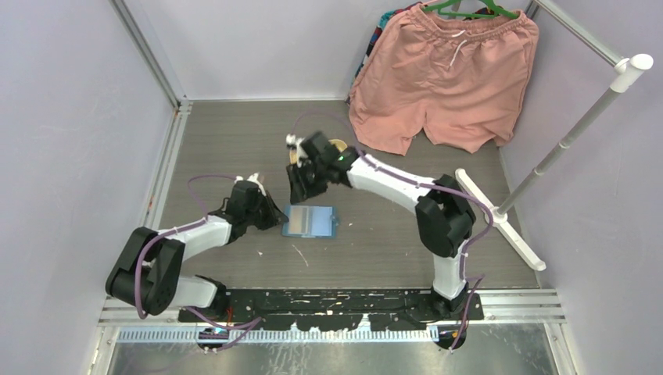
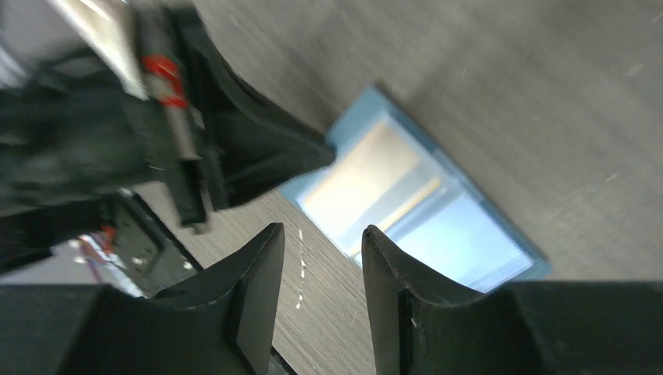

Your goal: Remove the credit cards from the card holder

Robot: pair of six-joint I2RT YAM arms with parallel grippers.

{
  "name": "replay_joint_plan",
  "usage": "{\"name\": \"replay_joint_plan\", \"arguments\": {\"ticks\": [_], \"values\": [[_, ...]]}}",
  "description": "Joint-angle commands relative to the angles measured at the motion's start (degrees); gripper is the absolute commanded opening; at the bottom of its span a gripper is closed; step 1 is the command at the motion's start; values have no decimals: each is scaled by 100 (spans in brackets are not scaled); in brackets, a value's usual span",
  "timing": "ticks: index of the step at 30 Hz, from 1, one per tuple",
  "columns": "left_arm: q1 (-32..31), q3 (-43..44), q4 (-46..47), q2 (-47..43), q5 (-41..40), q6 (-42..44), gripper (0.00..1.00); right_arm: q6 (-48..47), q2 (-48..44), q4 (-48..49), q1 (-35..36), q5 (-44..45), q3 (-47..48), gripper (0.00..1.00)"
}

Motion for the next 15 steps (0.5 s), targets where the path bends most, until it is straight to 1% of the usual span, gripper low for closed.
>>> {"name": "replay_joint_plan", "arguments": {"ticks": [1, 5, 10, 15], "values": [[-8, 222, -413, -198, -151, 197, 0, 229, 99, 434, 333, 1062, -460, 47], [-11, 189, -419, -242, -151, 163, 0, 597, 178, 742, 620, 1514, -565, 47], [-9, 160, -447, -328, -147, 138, 0, 948, 354, 878, 810, 2250, -523, 48], [-8, 181, -496, -375, -157, 154, 0, 987, 599, 794, 929, 2551, -292, 51]]}}
